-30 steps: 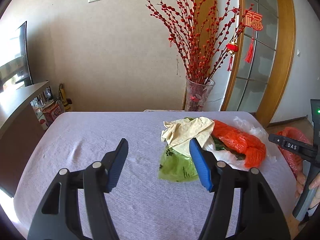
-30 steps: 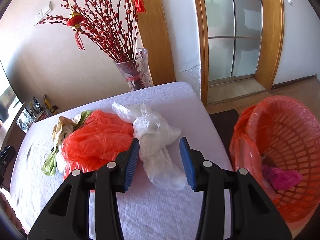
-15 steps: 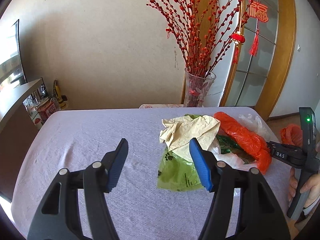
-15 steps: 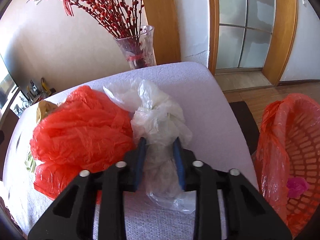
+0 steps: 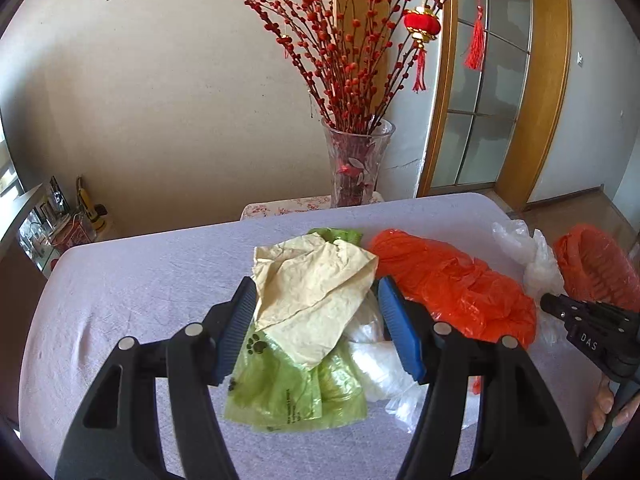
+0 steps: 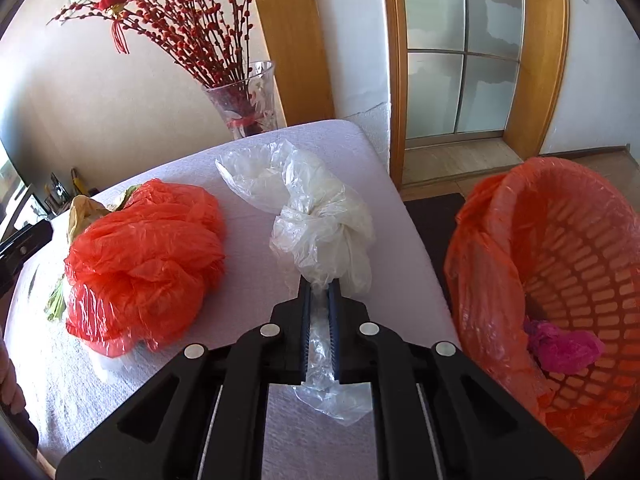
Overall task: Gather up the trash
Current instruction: 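Grasp the beige paper bag with the left tool, then carry both bags over the red basket and open both tools, then return both tools to the table, then grasp the orange-red bag with the right tool, then grasp the green paw-print bag with the left tool, then carry both bags over the red basket and open both tools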
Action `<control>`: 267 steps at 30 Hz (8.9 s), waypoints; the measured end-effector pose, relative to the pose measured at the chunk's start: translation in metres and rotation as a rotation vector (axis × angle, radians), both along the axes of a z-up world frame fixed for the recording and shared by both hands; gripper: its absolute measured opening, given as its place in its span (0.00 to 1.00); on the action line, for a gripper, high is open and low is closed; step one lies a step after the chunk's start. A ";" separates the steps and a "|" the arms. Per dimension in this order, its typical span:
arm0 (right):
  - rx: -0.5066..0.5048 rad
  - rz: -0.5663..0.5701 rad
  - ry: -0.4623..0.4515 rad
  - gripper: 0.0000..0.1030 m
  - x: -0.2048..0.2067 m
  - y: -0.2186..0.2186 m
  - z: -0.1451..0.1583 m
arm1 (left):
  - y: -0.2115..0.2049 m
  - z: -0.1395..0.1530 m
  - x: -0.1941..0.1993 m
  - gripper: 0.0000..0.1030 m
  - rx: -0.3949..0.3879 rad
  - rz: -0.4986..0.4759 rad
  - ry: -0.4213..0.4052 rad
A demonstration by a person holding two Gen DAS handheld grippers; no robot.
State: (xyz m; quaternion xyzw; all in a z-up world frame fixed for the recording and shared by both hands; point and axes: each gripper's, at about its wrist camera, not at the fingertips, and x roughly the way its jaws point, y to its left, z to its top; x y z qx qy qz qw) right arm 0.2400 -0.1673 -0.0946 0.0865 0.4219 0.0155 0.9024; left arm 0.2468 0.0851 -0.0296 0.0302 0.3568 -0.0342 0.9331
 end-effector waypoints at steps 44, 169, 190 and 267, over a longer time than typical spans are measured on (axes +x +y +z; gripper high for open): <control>0.028 -0.002 -0.135 0.08 -0.065 -0.030 0.061 | -0.016 0.074 -0.067 0.03 -0.212 -0.167 -0.084; -0.110 0.194 -0.069 0.11 0.004 0.120 0.044 | 0.089 0.015 -0.117 0.58 -0.125 0.210 -0.068; -0.027 0.052 -0.138 0.05 -0.032 0.037 0.061 | 0.045 -0.019 -0.030 0.58 -0.084 0.104 0.095; 0.065 -0.280 -0.318 0.05 -0.145 -0.149 0.107 | -0.187 0.050 -0.097 0.04 -0.190 -0.398 -0.028</control>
